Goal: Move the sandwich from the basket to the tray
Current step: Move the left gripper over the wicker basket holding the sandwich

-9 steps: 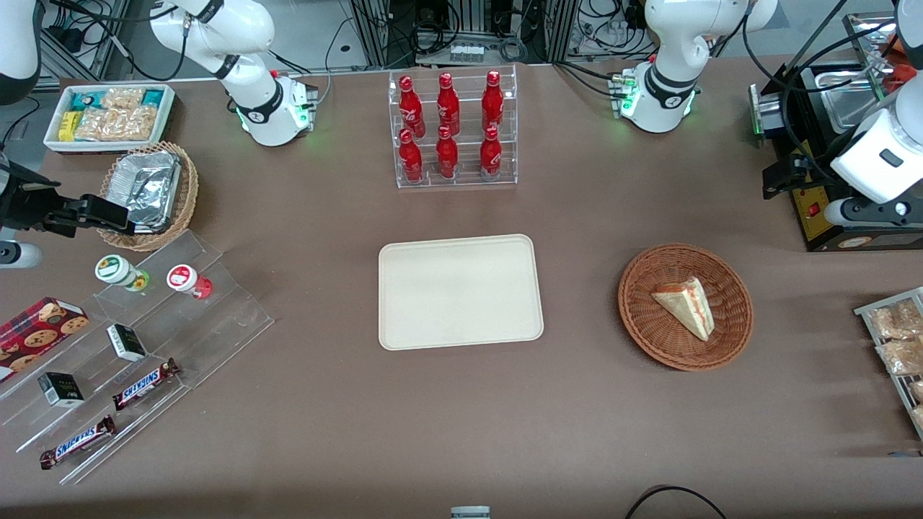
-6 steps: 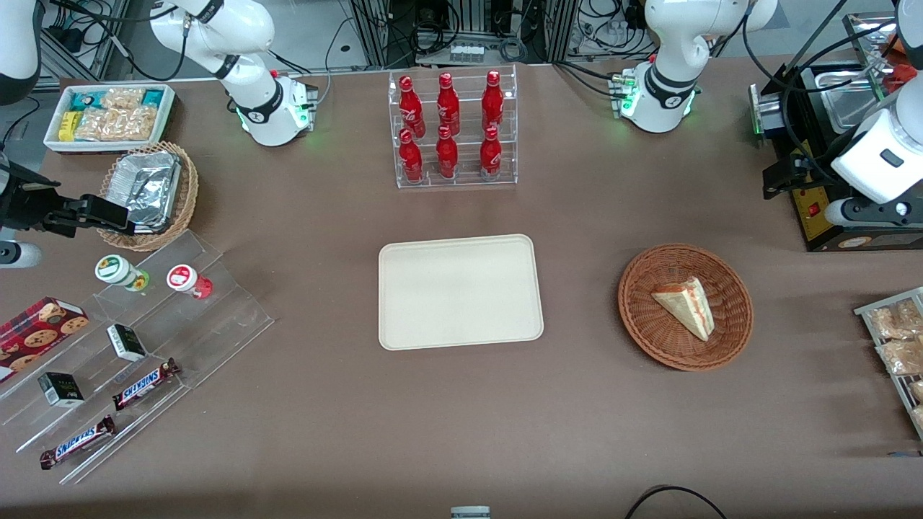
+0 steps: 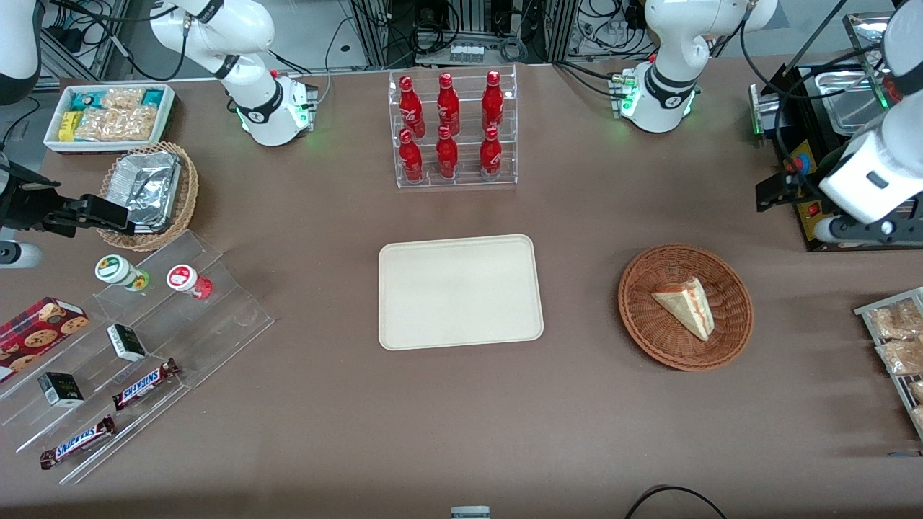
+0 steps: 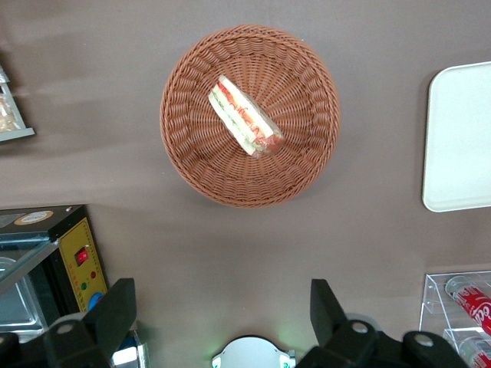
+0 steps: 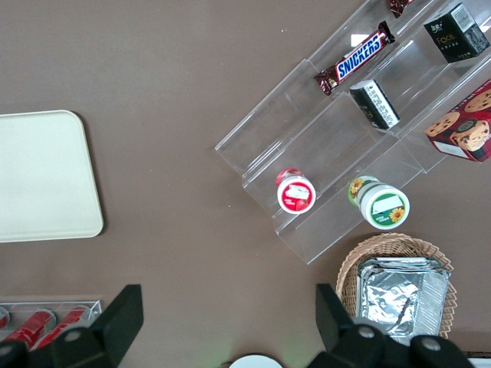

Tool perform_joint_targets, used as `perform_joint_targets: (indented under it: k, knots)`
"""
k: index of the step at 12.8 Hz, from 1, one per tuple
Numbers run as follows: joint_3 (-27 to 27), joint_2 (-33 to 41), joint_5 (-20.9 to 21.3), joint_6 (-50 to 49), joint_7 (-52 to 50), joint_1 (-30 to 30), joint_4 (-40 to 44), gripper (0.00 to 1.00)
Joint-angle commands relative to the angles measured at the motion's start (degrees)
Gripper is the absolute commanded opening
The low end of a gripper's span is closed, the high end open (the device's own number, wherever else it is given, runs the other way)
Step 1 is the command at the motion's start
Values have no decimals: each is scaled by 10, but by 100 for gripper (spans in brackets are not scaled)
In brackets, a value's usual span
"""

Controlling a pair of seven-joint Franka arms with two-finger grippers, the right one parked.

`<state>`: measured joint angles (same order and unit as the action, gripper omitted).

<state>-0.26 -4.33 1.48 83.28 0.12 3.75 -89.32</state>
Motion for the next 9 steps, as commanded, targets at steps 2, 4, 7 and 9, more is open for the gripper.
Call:
perform_joint_targets:
  k: [2, 4, 7, 9]
  knots:
    - [6, -11, -6, 66, 1, 7, -48, 100]
    - [6, -12, -5, 121, -5, 8, -94, 100]
    - [3, -14, -5, 213, -41, 12, -167, 100]
    - [3, -27, -6, 247, -74, 19, -184, 100]
